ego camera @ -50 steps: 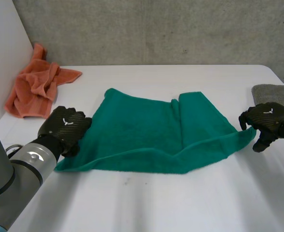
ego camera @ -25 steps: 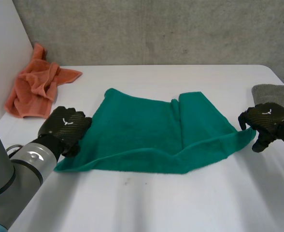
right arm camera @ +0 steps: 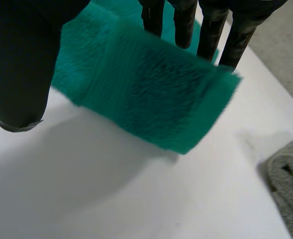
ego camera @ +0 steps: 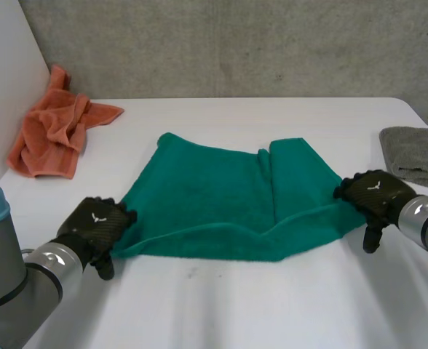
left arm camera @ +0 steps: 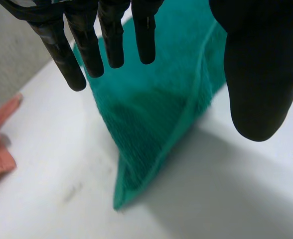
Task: Fold the laundry.
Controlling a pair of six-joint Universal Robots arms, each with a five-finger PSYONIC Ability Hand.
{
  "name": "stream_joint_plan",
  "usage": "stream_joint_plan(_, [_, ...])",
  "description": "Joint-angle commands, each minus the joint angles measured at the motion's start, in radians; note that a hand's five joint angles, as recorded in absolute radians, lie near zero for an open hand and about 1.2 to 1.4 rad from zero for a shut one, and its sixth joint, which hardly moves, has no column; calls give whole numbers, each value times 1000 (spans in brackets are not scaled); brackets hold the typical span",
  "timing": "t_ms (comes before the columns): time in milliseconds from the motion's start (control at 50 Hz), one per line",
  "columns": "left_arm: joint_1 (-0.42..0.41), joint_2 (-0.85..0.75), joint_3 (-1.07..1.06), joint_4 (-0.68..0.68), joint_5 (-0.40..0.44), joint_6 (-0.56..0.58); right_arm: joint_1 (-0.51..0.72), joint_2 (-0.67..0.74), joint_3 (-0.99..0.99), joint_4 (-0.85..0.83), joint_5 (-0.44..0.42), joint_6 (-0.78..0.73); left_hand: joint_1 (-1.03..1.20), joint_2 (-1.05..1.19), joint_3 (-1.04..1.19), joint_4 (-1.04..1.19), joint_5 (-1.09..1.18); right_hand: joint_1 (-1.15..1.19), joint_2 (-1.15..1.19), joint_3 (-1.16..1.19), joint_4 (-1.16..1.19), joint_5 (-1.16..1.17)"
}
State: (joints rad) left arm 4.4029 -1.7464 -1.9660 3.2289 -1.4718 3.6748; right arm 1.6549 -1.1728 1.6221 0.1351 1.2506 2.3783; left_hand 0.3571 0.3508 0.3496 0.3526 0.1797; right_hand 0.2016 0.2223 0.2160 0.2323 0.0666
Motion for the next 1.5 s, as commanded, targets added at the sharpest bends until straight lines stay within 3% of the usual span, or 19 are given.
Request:
stream_joint_plan(20, [32,-78,-2,5,-4,7,17,38,1,-11,24,-2,138,144,146,143,141,350,329,335,319,310])
stream_joint_plan(60, [38,-82,1,9,-2,7,17,41,1,-17,24,-2,150,156,157,154,153,482,461,467,451,442])
stream_joint_plan(160, [55,-102,16,20,1,5,22,50,-1,-45,27,-2,203,209,210,207,205,1194,1173,1179,1163,1154])
stream_joint_plan(300, [50,-116,27,86,1,7,11,38,1,-46,24,2,452,458,460,456,455,1195,1174,1180,1164,1155])
stream_joint_plan(380, [53,-124,36,141,-5,8,9,19,15,-42,21,2,1037,1043,1045,1042,1040,1195,1174,1180,1164,1155])
stream_joint_plan(520, [43,-78,49,143,-16,11,5,-68,50,6,16,-5,1039,1045,1047,1044,1042,1195,1174,1180,1164,1155])
stream_joint_plan(700, [49,334,73,3,-4,13,-99,-350,-63,331,-42,-109,1039,1045,1047,1044,1042,1195,1174,1180,1164,1155])
stream_joint_plan(780, [56,479,140,-26,2,8,-127,-452,-183,368,-109,-76,1039,1045,1047,1044,1042,1195,1174,1180,1164,1155])
stream_joint_plan(860, [58,508,199,-32,2,7,-132,-470,-283,373,-131,-16,1039,1045,1047,1044,1042,1195,1174,1180,1164,1155])
stream_joint_plan(960, [56,432,226,-40,1,10,-142,-421,-315,385,-131,-7,1039,1045,1047,1044,1042,1195,1174,1180,1164,1155])
stream_joint_plan(1020, [56,302,236,-47,1,14,-133,-294,-334,405,-112,-28,1039,1045,1047,1044,1042,1195,1174,1180,1164,1155])
stream_joint_plan(1200, [38,-142,413,-49,-8,25,-9,47,-473,410,68,-137,1039,1045,1047,1044,1042,1195,1174,1180,1164,1155])
stream_joint_plan(1300, [30,-341,651,-44,-16,97,74,188,-641,257,164,-90,1039,1045,1047,1044,1042,1195,1174,1180,1164,1155])
stream_joint_plan(1380, [14,-390,876,14,-13,136,111,217,-775,56,179,-5,1039,1045,1047,1044,1042,1195,1174,1180,1164,1155])
stream_joint_plan(1460, [7,-384,1012,208,-13,129,141,216,-907,-190,187,97,1039,1045,1047,1044,1042,1195,1174,1180,1164,1155])
stream_joint_plan(1500, [4,-371,1035,392,-19,119,147,202,-958,-323,208,154,1039,1045,1047,1044,1042,1195,1174,1180,1164,1155])
